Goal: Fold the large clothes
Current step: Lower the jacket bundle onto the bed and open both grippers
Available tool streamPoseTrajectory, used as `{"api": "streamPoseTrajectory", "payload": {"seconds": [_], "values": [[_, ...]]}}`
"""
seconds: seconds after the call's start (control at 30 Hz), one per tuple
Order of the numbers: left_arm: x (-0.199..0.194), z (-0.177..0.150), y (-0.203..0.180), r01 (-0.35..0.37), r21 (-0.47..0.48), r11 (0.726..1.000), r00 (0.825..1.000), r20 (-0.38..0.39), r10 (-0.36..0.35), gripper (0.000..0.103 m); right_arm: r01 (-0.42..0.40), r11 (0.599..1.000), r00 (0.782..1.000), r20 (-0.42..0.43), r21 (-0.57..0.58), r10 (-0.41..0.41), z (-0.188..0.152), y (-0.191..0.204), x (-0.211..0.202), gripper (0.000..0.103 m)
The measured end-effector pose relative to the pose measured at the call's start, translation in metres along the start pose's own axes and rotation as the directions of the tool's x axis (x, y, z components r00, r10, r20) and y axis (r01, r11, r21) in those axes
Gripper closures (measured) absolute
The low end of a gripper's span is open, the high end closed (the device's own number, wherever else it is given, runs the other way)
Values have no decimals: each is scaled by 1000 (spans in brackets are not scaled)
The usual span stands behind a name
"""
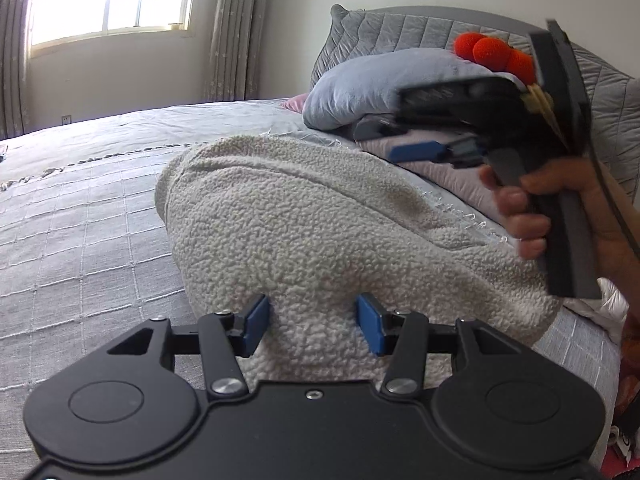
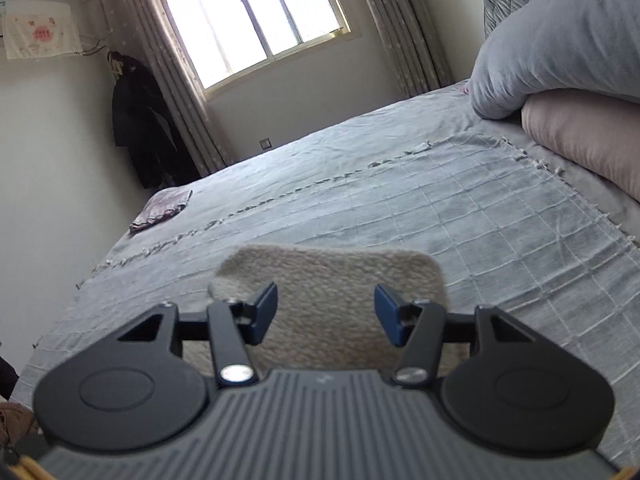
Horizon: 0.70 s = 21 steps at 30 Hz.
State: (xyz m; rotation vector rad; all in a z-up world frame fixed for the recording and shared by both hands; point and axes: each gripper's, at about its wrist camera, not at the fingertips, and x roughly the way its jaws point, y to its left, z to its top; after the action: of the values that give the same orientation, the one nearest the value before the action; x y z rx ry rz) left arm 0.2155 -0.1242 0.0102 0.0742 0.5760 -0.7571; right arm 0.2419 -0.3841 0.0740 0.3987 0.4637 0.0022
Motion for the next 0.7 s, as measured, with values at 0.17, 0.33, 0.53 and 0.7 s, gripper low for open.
{"api": "streamPoseTrajectory", "payload": {"seconds": [0.17, 0.33, 0.53, 0.7], "values": [[-8, 9, 12, 25, 12, 1000, 1000, 9, -25, 53, 170, 981, 985, 57, -95, -165, -18, 9, 35, 53], [14, 41, 34, -58, 0, 998, 995, 77, 58, 55, 249, 967, 968, 54, -60, -246, -46, -49, 43, 54], [93, 77, 12, -135, 67, 989, 985, 119, 127, 54, 251, 968, 968, 23, -19, -250, -40, -70, 45, 51], [163, 73, 18, -305, 172, 936, 951, 8, 309, 53, 269, 963, 963, -14, 4, -269, -42, -78, 57, 51]]}}
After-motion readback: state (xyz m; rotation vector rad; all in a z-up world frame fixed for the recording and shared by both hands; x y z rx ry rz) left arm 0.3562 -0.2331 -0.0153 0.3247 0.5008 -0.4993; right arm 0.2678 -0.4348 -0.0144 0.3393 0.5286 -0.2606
